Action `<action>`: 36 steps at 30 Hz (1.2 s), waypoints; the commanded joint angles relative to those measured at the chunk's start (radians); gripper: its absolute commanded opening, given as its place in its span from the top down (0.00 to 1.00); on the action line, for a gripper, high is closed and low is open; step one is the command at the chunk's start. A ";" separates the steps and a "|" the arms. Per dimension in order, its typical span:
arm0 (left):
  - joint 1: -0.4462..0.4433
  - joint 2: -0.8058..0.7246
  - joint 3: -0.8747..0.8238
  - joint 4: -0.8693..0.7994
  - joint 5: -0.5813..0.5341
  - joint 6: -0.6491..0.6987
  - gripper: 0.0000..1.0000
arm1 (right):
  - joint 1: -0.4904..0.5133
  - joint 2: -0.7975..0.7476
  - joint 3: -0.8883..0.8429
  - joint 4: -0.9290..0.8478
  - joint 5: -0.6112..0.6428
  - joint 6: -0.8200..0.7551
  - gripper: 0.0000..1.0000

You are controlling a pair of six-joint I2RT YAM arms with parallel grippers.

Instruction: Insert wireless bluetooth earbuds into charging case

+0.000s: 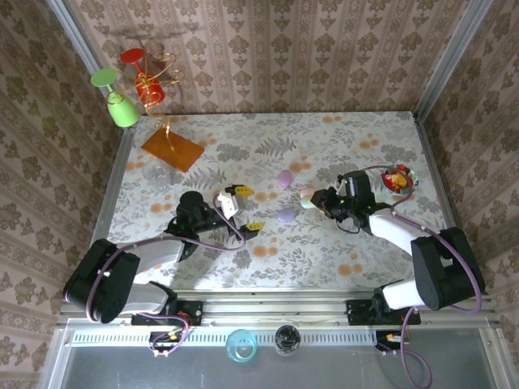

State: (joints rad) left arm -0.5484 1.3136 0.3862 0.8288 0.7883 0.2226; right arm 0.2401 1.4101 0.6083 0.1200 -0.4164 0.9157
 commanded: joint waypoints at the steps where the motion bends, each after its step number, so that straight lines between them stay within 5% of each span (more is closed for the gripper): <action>1: 0.004 -0.036 0.054 -0.169 0.080 0.072 0.03 | -0.004 0.034 -0.028 0.001 0.060 -0.037 0.84; 11: 0.008 -0.070 0.072 -0.307 0.060 0.124 0.00 | -0.003 0.125 -0.059 0.073 0.074 -0.026 0.78; 20: 0.035 -0.087 0.065 -0.278 0.035 0.079 0.00 | -0.003 0.047 -0.042 -0.020 0.157 -0.066 0.43; 27: 0.126 -0.195 0.036 -0.301 -0.233 -0.028 0.00 | -0.005 -0.112 0.020 -0.225 0.310 -0.190 0.20; 36: 0.248 -0.417 -0.001 -0.490 -0.622 -0.069 0.00 | -0.038 -0.240 0.102 -0.312 0.590 -0.506 0.09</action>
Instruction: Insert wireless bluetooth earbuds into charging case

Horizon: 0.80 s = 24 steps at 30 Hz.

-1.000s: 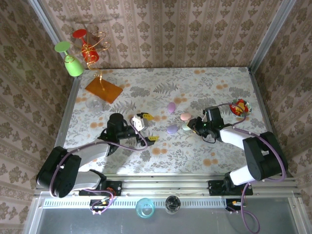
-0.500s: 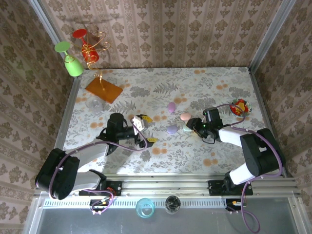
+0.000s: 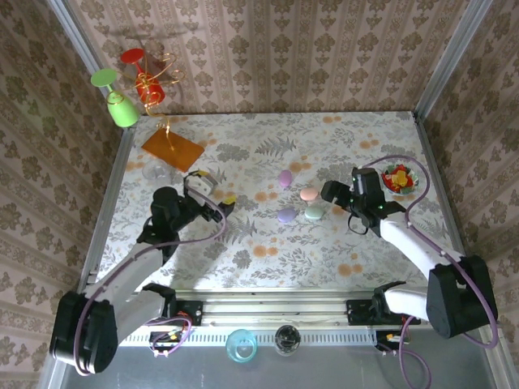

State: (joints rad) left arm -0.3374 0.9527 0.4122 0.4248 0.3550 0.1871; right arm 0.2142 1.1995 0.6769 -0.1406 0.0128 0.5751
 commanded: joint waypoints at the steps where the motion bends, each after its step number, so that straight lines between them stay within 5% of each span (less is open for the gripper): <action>1: 0.057 -0.075 -0.038 -0.091 -0.215 -0.039 0.00 | -0.015 -0.036 0.038 -0.040 0.186 -0.206 0.08; 9: 0.263 -0.070 -0.126 -0.022 -0.303 -0.087 0.00 | -0.039 0.061 -0.066 0.343 0.370 -0.539 0.04; 17: 0.403 0.184 -0.201 0.330 -0.263 -0.180 0.00 | -0.132 0.185 -0.217 0.787 0.186 -0.561 0.00; 24: 0.414 0.386 -0.155 0.531 -0.262 -0.220 0.00 | -0.181 0.293 -0.245 0.915 0.066 -0.554 0.00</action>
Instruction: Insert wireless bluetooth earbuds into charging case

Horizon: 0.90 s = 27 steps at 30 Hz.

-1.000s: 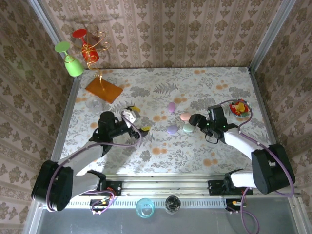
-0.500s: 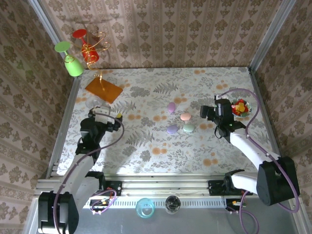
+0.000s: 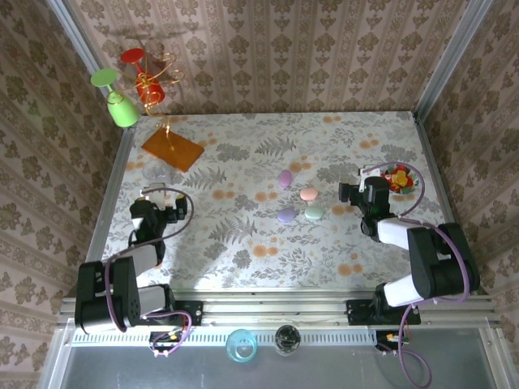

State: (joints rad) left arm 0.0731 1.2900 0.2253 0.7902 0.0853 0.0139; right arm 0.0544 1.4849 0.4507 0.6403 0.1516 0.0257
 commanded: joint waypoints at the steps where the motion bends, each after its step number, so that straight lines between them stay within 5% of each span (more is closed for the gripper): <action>1: 0.003 0.082 0.047 0.185 0.007 -0.033 0.00 | -0.026 0.024 -0.033 0.174 -0.082 -0.003 0.00; 9: -0.026 0.274 0.110 0.246 -0.036 -0.013 0.00 | -0.039 0.046 -0.040 0.204 -0.098 0.005 0.00; 27: -0.105 0.266 0.157 0.144 -0.092 0.076 0.00 | -0.039 0.048 -0.039 0.203 -0.099 0.005 0.00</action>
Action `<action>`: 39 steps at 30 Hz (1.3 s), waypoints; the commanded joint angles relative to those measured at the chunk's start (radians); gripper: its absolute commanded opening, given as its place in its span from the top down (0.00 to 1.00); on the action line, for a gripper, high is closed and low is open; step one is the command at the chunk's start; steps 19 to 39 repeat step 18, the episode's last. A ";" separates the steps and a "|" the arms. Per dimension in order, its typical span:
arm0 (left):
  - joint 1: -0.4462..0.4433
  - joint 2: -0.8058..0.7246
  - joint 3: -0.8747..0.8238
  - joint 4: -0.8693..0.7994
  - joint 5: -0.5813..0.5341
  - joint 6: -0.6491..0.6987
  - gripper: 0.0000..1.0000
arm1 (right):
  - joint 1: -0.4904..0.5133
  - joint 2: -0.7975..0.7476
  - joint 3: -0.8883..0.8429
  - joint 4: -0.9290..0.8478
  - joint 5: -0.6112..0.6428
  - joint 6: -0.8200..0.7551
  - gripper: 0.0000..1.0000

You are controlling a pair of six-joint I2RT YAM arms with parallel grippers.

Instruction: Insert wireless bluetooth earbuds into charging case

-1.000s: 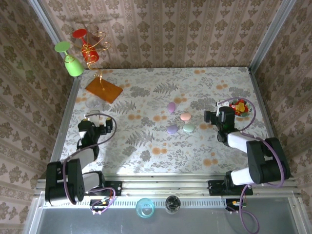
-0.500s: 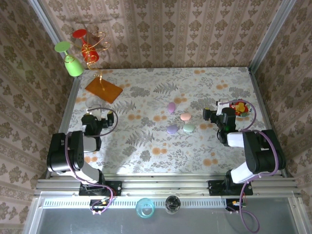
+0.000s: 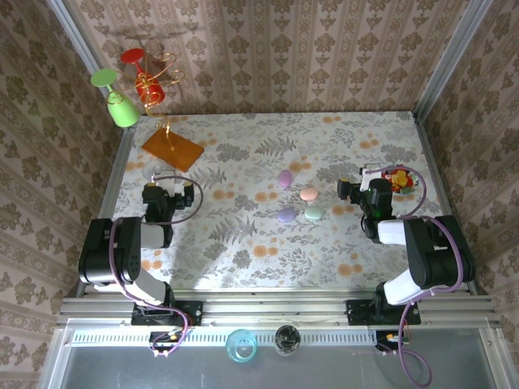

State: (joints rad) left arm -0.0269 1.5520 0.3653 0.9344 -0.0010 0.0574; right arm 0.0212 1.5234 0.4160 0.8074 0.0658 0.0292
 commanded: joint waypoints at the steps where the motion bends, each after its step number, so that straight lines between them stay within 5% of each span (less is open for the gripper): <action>1: -0.005 0.005 0.017 0.000 -0.007 0.032 0.00 | -0.005 0.009 -0.003 0.036 -0.014 0.001 0.00; 39: 0.009 0.005 0.027 -0.019 0.003 0.015 0.00 | -0.006 0.005 -0.008 0.041 -0.014 0.000 0.00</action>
